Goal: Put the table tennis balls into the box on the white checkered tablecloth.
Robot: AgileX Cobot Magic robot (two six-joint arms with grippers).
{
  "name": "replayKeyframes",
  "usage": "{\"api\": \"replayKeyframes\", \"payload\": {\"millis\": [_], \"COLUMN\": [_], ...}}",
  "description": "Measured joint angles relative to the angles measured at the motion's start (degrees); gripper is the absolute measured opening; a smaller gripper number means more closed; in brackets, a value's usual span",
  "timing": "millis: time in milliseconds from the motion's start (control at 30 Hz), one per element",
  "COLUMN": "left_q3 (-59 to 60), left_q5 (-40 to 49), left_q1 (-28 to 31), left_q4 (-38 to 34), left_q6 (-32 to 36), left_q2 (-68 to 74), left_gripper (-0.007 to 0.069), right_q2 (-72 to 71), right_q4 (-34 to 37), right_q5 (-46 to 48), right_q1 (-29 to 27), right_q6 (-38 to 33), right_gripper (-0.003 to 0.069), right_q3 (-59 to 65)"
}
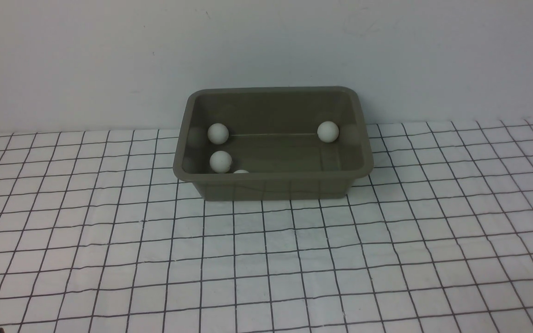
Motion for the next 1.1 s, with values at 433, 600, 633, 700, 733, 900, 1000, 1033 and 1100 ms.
{"api": "replayKeyframes", "payload": {"millis": [433,600,633,700,733,900,1000,1033,1100], "left_q3": [0.0,0.0,0.0,0.0,0.0,0.0,0.0,0.0,0.0], "left_q5": [0.0,0.0,0.0,0.0,0.0,0.0,0.0,0.0,0.0], "left_q1": [0.0,0.0,0.0,0.0,0.0,0.0,0.0,0.0,0.0], "left_q4": [0.0,0.0,0.0,0.0,0.0,0.0,0.0,0.0,0.0], "left_q6": [0.0,0.0,0.0,0.0,0.0,0.0,0.0,0.0,0.0], "left_q2": [0.0,0.0,0.0,0.0,0.0,0.0,0.0,0.0,0.0], "left_gripper": [0.0405,0.0405,0.0405,0.0405,0.0405,0.0405,0.0405,0.0405,0.0405], "right_q2": [0.0,0.0,0.0,0.0,0.0,0.0,0.0,0.0,0.0], "right_q4": [0.0,0.0,0.0,0.0,0.0,0.0,0.0,0.0,0.0], "right_q5": [0.0,0.0,0.0,0.0,0.0,0.0,0.0,0.0,0.0], "right_q1": [-5.9,-6.4,-6.4,-6.4,-6.4,-6.4,-6.4,-6.4,-6.4], "right_q6": [0.0,0.0,0.0,0.0,0.0,0.0,0.0,0.0,0.0], "right_gripper": [0.0547,0.0547,0.0547,0.0547,0.0547,0.0547,0.0547,0.0547,0.0547], "right_q3": [0.0,0.0,0.0,0.0,0.0,0.0,0.0,0.0,0.0]}}
